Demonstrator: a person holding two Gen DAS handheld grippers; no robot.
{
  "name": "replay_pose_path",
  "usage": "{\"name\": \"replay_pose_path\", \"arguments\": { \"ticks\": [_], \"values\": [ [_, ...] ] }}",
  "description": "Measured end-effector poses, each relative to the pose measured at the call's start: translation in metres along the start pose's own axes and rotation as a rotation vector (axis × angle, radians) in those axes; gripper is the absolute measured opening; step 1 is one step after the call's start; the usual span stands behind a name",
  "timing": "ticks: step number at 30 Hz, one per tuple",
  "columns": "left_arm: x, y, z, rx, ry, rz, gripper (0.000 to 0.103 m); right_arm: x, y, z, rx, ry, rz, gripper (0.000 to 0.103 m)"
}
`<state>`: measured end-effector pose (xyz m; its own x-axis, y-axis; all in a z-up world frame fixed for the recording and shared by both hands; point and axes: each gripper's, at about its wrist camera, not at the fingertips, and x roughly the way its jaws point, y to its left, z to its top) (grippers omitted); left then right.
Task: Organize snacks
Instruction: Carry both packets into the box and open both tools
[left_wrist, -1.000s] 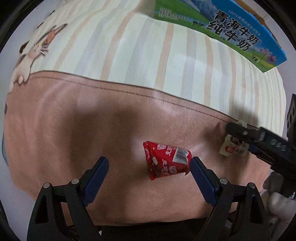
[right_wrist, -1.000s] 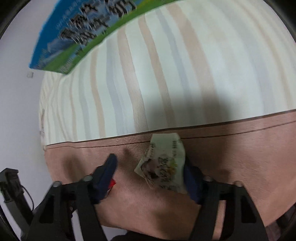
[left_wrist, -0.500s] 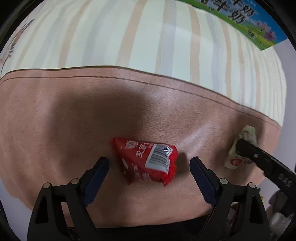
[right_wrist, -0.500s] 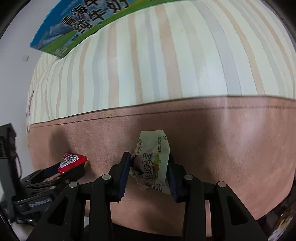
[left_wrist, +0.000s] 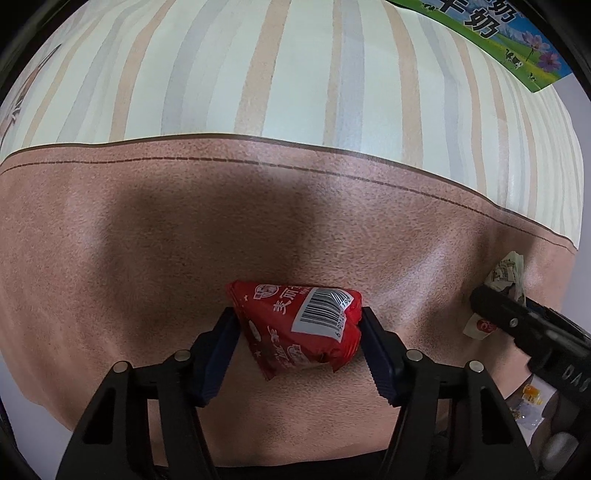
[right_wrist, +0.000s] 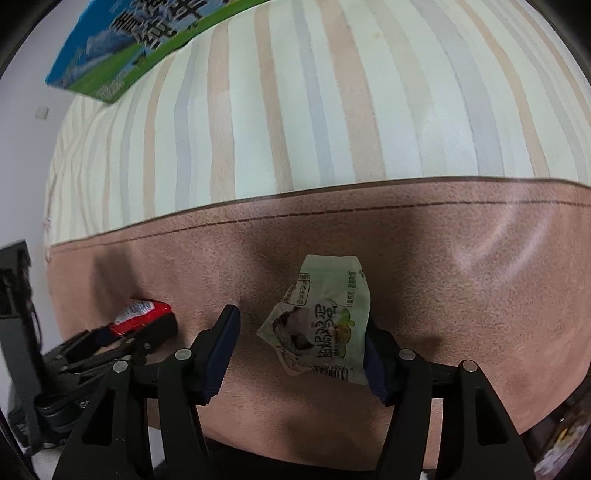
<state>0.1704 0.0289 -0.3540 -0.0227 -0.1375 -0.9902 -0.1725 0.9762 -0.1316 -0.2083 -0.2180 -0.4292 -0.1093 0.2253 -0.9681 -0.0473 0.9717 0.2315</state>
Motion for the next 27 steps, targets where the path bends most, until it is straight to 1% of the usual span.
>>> {"name": "replay_pose_path", "arguments": {
  "ticks": [2,3,6,10,13,16,18,19,20,21,22,27],
  "values": [
    [0.002,0.006,-0.001,0.0,0.005,-0.001,0.063,0.002,0.006,-0.002,-0.036,-0.009,-0.035,0.06],
    [0.001,-0.003,0.0,0.001,0.01,-0.001,0.063,0.002,0.008,-0.003,-0.05,-0.013,-0.043,0.059],
    [0.003,-0.005,0.003,-0.002,0.018,0.006,0.063,0.003,0.011,-0.003,-0.067,-0.011,-0.057,0.059],
    [0.001,-0.019,0.004,0.004,0.005,0.024,0.062,0.009,0.022,-0.002,-0.102,-0.001,-0.095,0.059],
    [-0.001,-0.024,-0.002,0.012,-0.006,0.038,0.054,0.011,0.032,-0.004,-0.132,-0.019,-0.117,0.058],
    [-0.006,-0.025,-0.006,0.007,-0.005,0.027,0.052,0.007,0.037,-0.009,-0.149,-0.043,-0.121,0.057],
    [-0.009,-0.025,-0.007,0.001,-0.004,0.019,0.051,0.001,0.036,-0.016,-0.144,-0.057,-0.108,0.056],
    [-0.011,-0.025,-0.008,-0.004,-0.001,0.014,0.047,-0.001,0.036,-0.018,-0.142,-0.061,-0.102,0.056],
    [-0.011,-0.023,-0.009,-0.006,0.0,0.009,0.046,-0.002,0.035,-0.022,-0.143,-0.064,-0.098,0.056],
    [-0.014,-0.023,-0.01,-0.009,0.002,0.003,0.046,-0.007,0.035,-0.025,-0.137,-0.068,-0.086,0.056],
    [-0.016,-0.022,-0.01,-0.008,0.003,-0.003,0.046,-0.013,0.023,-0.027,-0.135,-0.07,-0.076,0.056],
    [-0.034,-0.013,-0.01,-0.025,-0.004,-0.034,0.044,-0.032,0.019,-0.031,-0.111,-0.08,-0.007,0.056]
  ]
}}
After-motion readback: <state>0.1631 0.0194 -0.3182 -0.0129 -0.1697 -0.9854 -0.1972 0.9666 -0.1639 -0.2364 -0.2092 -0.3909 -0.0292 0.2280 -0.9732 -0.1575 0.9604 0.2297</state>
